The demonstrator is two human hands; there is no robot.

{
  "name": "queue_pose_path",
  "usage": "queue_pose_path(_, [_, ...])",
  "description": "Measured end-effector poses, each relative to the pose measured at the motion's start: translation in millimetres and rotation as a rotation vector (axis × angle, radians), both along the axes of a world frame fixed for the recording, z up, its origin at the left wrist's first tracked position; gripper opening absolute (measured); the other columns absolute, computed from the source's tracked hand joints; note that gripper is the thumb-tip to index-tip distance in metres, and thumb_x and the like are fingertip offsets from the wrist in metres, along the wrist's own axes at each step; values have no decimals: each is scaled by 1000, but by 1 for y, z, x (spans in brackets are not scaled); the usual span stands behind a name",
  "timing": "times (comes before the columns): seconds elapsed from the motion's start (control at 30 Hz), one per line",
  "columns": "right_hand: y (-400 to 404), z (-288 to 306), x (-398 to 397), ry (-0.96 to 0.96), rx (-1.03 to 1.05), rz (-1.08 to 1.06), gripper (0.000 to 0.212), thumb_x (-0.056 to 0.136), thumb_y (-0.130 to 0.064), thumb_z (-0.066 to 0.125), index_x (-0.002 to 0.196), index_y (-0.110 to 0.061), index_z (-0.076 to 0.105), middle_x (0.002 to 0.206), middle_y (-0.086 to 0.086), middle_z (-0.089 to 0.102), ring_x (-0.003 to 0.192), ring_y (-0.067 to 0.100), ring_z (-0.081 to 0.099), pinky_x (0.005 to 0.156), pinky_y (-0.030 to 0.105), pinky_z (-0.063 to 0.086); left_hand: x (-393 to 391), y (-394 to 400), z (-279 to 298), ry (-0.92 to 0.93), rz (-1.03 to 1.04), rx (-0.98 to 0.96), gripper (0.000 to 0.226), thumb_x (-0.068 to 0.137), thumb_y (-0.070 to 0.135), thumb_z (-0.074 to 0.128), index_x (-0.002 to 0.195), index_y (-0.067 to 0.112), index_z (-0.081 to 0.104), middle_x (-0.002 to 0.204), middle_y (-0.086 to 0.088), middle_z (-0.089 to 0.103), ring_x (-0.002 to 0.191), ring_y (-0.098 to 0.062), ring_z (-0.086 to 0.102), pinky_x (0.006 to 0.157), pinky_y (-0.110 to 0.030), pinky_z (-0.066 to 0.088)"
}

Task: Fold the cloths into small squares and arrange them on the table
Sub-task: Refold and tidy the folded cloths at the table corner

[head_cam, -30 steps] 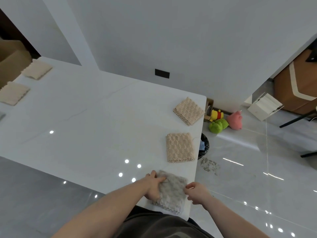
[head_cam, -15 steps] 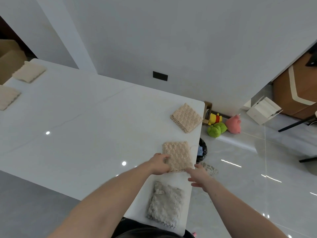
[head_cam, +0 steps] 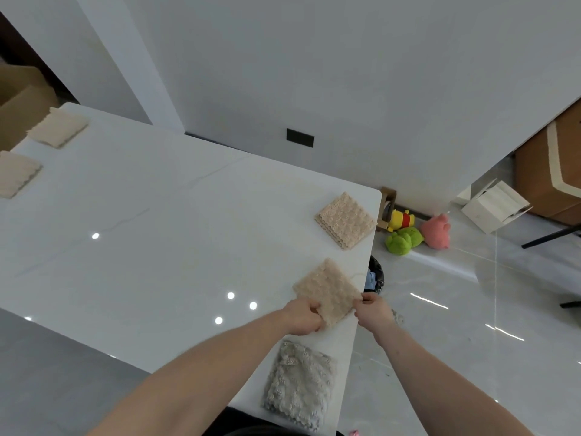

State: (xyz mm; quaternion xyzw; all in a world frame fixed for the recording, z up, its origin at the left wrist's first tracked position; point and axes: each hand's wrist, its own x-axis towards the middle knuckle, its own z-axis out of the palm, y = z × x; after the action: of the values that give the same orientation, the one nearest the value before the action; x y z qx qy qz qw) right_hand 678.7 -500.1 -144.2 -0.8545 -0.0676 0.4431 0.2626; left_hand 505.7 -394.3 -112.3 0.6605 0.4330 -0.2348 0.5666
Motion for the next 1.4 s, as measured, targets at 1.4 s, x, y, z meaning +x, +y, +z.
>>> queue_pose_path(1.4, [-77, -9, -81, 129, -29, 137, 72, 90, -37, 64, 151, -21, 29, 131, 5, 48, 112, 26, 59, 95, 44, 54, -98, -41, -28, -16, 152, 147, 82, 90, 33, 64, 157, 21, 19, 153, -3, 34, 131, -23, 48, 106, -34, 47])
